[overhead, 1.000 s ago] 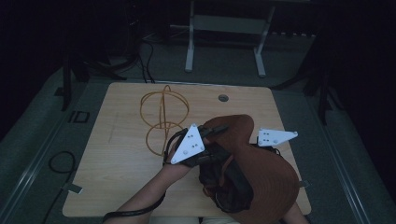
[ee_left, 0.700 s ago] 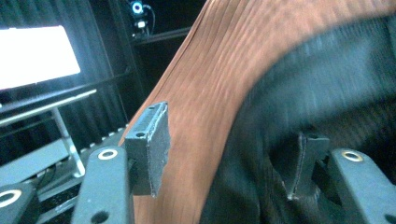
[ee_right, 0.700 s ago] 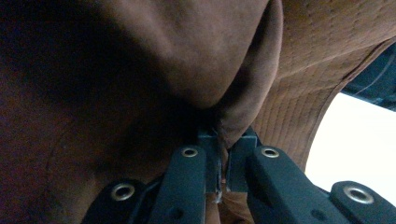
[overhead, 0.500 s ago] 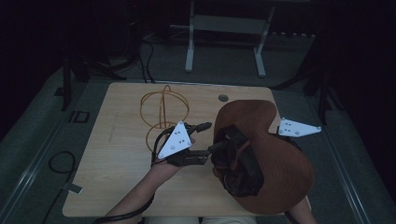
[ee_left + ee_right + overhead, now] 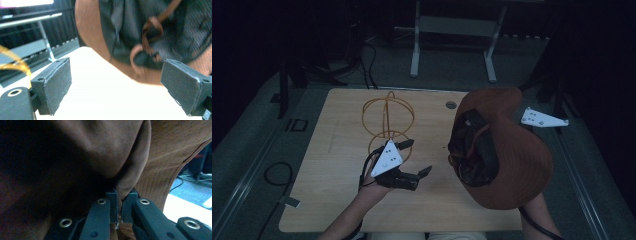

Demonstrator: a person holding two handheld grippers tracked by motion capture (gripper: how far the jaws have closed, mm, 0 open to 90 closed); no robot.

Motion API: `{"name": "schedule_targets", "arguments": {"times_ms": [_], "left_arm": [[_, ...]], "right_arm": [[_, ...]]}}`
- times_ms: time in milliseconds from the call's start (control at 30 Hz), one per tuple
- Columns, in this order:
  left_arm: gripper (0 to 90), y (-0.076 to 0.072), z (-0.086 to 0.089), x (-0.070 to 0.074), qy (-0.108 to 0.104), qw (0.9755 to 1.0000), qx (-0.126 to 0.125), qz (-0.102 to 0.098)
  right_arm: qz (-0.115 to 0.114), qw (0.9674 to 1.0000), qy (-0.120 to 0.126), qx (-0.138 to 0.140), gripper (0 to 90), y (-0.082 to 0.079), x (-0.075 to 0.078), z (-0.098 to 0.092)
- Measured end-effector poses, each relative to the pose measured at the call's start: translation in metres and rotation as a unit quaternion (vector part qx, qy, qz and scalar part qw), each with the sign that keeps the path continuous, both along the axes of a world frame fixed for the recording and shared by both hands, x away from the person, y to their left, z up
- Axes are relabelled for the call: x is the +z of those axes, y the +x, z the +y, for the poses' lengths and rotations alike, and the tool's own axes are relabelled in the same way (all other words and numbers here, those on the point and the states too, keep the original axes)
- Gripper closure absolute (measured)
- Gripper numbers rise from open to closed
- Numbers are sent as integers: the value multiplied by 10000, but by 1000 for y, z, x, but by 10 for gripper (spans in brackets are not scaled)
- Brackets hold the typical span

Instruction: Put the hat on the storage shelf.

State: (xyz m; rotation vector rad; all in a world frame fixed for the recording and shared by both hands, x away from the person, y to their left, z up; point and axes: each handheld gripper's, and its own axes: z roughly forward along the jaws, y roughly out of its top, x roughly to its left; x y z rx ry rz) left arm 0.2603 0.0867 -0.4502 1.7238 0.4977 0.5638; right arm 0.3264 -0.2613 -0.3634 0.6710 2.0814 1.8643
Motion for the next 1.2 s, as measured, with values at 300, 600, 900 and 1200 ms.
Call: {"name": "schedule_targets", "arguments": {"times_ms": [300,600,900,1200], "left_arm": [[105,-9,29,-29,199,9990,357,188],[105,-16,65,-72,493,9940,668,709],[105,-32,124,-109,603,9732,1826,1259],[58,-42,173,-122,788,9428,2940,1362]], "right_arm": [[17,9998,27,-217,866,22,10,6],[72,9997,-35,-244,865,49,18,23],[82,9983,-246,-521,865,71,23,43],[36,9964,-268,-802,864,93,29,72]]}}
